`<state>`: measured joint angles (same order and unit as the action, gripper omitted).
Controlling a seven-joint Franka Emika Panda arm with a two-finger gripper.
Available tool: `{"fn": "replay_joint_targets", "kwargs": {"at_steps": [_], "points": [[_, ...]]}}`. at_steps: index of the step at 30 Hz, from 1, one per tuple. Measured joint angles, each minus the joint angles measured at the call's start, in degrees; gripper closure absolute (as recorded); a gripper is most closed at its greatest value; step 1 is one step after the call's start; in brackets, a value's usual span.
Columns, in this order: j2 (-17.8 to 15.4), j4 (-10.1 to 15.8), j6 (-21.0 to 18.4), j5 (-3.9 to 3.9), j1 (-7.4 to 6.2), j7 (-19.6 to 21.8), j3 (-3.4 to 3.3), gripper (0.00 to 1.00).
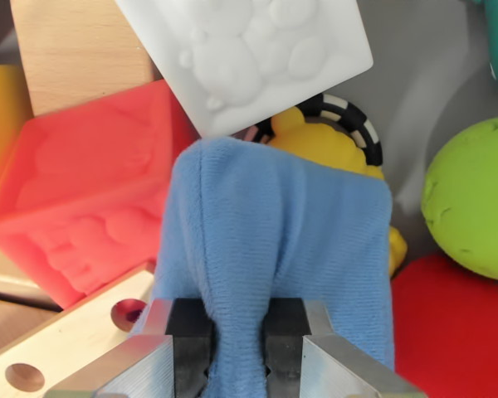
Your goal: Pick an object from the bin
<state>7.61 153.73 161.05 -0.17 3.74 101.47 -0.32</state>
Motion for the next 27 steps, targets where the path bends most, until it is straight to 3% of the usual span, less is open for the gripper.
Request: {"fn": "replay_joint_targets", "kwargs": {"at_steps": [13,27], "points": [[-4.1,0.2,-3.7,0.00,0.00,0.0,0.00,1.00],[-12.2,0.1,-11.8,0.01,0.00,0.0,0.00,1.00]]}}
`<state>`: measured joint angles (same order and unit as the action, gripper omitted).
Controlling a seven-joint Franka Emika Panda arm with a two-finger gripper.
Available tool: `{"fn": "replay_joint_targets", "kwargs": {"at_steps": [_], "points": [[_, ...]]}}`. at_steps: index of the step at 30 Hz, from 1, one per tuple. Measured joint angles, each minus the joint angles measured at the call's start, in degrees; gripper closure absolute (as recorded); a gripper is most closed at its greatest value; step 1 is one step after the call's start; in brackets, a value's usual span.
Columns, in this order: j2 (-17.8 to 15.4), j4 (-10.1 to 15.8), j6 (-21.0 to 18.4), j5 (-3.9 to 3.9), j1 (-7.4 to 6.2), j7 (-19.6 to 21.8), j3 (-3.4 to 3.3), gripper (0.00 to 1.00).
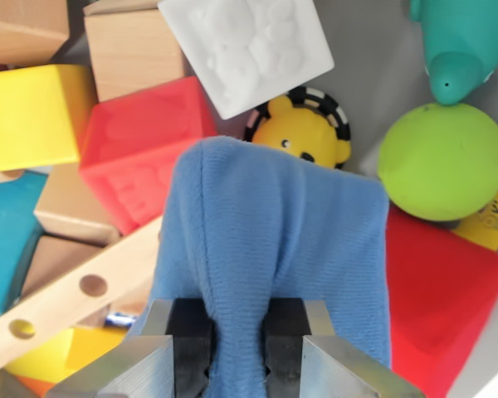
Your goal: Pick an object from the bin
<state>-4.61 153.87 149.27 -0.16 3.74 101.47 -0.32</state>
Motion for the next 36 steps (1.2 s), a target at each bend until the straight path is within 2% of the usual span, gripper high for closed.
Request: {"fn": "replay_joint_targets", "kwargs": {"at_steps": [16,36], "points": [[-9.2,-2.3,-11.4,0.02,0.00,0.0,0.00,1.00],[-16.8,-8.0,-24.7,0.03,0.00,0.1,0.00,1.00]]}}
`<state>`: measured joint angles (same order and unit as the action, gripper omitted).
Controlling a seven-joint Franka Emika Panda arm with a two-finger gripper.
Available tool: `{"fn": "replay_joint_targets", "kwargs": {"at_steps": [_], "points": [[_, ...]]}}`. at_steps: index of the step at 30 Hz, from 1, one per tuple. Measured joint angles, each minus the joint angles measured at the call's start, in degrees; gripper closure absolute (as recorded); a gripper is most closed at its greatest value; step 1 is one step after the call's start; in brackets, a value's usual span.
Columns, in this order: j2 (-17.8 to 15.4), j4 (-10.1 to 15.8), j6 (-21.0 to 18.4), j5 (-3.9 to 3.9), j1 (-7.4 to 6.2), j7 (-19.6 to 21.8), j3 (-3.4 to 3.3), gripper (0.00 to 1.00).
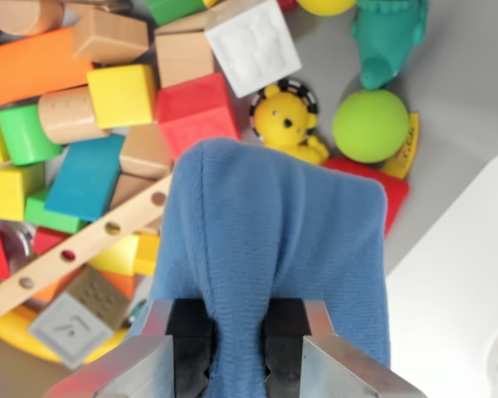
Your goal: Pick an object from the bin
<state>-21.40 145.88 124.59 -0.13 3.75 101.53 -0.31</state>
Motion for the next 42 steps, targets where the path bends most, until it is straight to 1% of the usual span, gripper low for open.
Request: {"fn": "replay_joint_targets", "kwargs": {"at_steps": [5,11,24,33,42], "points": [[-1.5,-2.0,-3.5,0.00,0.00,0.0,0.00,1.00],[-2.5,-4.1,-6.7,0.00,0.00,0.0,0.00,1.00],[-3.9,-7.9,-11.9,0.01,0.00,0.1,0.00,1.00],[-4.2,-9.3,-13.6,0.01,0.00,0.1,0.00,1.00],[-4.2,-9.4,-13.8,0.01,0.00,0.1,0.00,1.00]]}}
